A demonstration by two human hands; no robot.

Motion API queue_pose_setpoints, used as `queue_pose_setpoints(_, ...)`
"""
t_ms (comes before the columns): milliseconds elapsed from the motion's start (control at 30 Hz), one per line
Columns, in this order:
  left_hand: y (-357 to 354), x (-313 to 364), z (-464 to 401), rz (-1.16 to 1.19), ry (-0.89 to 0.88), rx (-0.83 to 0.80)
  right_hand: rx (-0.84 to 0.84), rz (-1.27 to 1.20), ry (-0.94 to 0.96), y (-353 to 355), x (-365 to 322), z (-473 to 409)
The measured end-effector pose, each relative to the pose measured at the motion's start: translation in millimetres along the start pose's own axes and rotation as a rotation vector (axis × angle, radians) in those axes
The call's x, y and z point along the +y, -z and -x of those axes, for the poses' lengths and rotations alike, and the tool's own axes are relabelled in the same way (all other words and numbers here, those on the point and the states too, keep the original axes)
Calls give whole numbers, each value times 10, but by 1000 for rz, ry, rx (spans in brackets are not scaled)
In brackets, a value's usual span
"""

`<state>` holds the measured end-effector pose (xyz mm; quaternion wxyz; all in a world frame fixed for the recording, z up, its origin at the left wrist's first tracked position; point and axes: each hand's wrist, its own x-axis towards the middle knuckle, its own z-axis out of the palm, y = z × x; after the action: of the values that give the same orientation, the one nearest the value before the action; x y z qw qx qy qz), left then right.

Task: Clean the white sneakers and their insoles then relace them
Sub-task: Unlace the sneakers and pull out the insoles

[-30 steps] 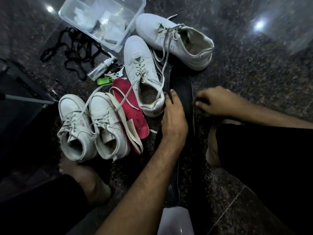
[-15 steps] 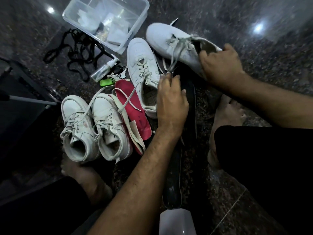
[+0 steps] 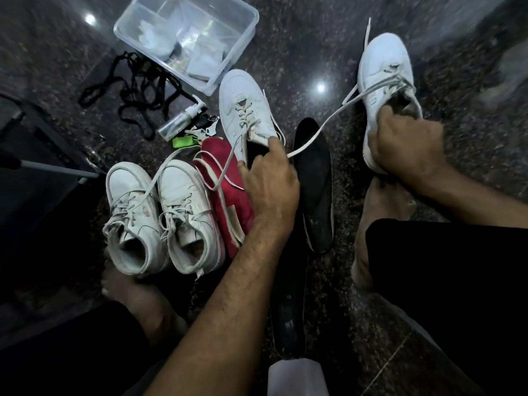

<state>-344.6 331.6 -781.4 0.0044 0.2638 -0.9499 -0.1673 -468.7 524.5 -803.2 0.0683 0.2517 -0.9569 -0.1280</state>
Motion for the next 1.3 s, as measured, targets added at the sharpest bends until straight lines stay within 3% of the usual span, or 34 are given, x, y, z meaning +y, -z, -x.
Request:
queue_pose_setpoints(267, -125, -140, -50, 77, -80, -97, -87, -114, -43, -104, 170, -270)
queue_pose_setpoints(500, -254, -227, 2, 108, -288, -12, -122, -52, -99, 4, 40, -196)
queue_pose_setpoints(667, -255, -307, -11, 158, -310, -25, -77, -76, -96, 175, -43, -86)
queue_pose_setpoints(733, -215, -314, -16, 298, -250, -44, -60, -69, -51, 239, -79, -101)
queue_pose_setpoints(833, -105, -276, -64, 437, -154, 69, -60, -199, 148, 312, -188, -186)
queue_pose_setpoints(967, 79, -225, -226, 590, -106, 194, -375, -444, 403, 342, -471, -260)
queue_pose_setpoints(1033, 180, -192, -283, 698, -102, 215, -446, -494, 317, 368, -605, -252)
queue_pose_setpoints(1200, 302, -98, -392, 992, 17, 198, -142, -991, -357, 475, -425, -451)
queue_pose_setpoints(1300, 247, -88, -406, 1024, 34, 145, -92, -1126, -638, 499, -184, -631)
